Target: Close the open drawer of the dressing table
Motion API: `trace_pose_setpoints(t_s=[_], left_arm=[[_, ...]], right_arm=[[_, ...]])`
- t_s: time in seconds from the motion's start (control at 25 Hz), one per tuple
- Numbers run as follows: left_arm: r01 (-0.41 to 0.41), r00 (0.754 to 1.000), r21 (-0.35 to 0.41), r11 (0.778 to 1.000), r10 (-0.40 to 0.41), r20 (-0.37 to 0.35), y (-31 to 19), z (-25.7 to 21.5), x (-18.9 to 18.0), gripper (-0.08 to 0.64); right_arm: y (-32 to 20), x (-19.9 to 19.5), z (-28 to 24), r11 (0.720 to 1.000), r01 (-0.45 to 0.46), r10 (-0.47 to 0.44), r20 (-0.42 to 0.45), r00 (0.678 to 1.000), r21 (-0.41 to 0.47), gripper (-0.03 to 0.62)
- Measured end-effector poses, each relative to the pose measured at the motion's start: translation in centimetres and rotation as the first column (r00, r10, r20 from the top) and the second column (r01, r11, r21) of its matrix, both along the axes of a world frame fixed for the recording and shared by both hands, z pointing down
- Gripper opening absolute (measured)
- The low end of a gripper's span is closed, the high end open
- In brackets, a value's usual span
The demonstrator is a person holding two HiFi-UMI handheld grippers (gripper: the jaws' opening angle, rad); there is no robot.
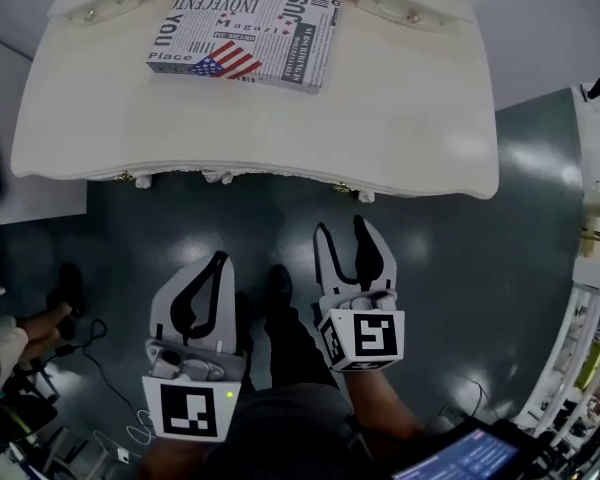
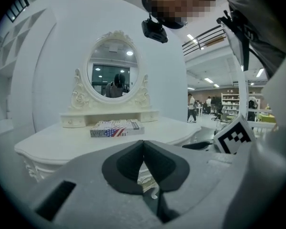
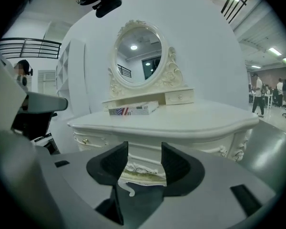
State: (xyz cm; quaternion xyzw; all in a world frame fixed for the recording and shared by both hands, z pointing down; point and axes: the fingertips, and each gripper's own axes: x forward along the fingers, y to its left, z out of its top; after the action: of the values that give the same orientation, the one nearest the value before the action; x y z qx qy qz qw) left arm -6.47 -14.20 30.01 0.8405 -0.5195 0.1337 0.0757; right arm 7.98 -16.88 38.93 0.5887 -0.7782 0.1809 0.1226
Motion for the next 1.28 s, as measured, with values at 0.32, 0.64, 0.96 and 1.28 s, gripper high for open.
trace_pose_setpoints(t_s=[0.32, 0.64, 0.96, 1.28], left_arm=[[-0.02, 1.0, 0.102, 0.995, 0.021, -0.007, 1.7, -6.6, -0.2, 0.015], [-0.065, 0.998, 0.204, 0.977, 0.068, -0.007, 6.0, -12.9, -0.7, 0.015], [-0.088, 0.996, 0.293, 0.952, 0.093, -0.002, 10.6, -16.7, -2.0, 0.015], [-0.101, 0.994, 0.349, 0.932, 0.104, 0.009, 13.3, -18.9, -3.2, 0.015]], right_arm=[[3.8, -2.7, -10.3, 0.986, 0.024, -0.027, 0.011, 1.0, 0.167, 0.199], [9.4, -5.4, -18.5, 0.948, 0.026, -0.019, -0.024, 1.0, 0.317, 0.032], [14.2, -7.3, -23.3, 0.91, 0.021, 0.004, -0.059, 0.998, 0.414, 0.017], [16.7, -8.3, -25.6, 0.885, 0.013, 0.023, -0.072, 0.997, 0.466, 0.012]])
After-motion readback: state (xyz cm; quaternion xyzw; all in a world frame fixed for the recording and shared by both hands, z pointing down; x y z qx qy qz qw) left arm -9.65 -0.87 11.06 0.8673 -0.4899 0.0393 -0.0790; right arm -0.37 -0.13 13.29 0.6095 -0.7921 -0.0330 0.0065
